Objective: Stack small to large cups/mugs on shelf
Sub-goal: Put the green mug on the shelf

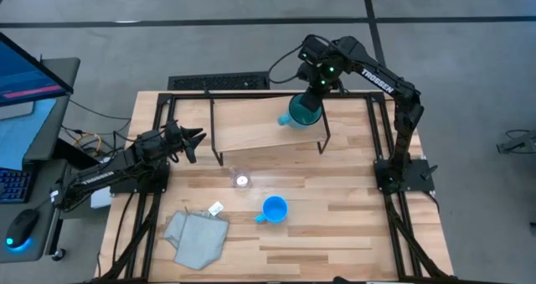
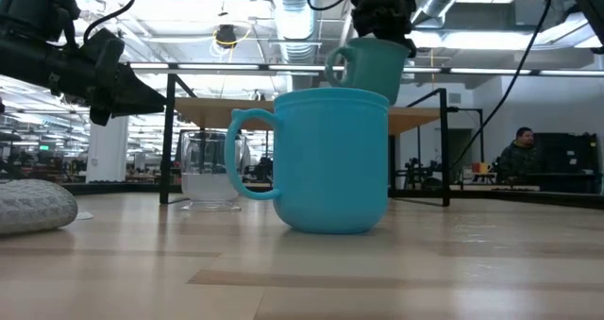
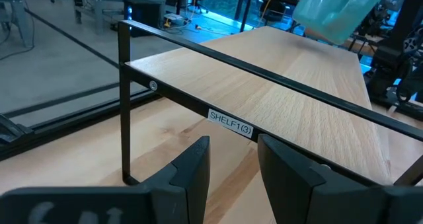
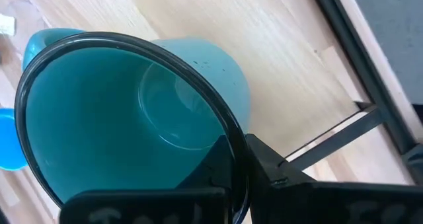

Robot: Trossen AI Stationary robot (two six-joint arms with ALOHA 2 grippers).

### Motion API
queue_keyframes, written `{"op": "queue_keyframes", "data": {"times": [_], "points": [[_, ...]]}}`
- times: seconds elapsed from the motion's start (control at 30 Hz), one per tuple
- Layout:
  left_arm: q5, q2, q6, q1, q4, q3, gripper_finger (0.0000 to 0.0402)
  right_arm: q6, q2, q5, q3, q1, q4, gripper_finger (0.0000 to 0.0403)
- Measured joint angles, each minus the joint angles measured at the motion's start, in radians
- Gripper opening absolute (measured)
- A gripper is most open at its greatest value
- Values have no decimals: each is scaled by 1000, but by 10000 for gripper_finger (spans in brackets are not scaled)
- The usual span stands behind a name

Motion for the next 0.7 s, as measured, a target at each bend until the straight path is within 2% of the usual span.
{"op": "queue_keyframes", "data": {"times": [0.27, 0.53, 0.7], "points": [[0, 0, 3, 0, 0, 0, 119, -118, 0, 2, 0, 30, 1, 31], [0, 0, 3, 0, 0, 0, 119, -262, 0, 135, 0, 65, 1, 31], [0, 0, 4, 0, 0, 0, 119, -299, 0, 141, 0, 68, 2, 31]]}}
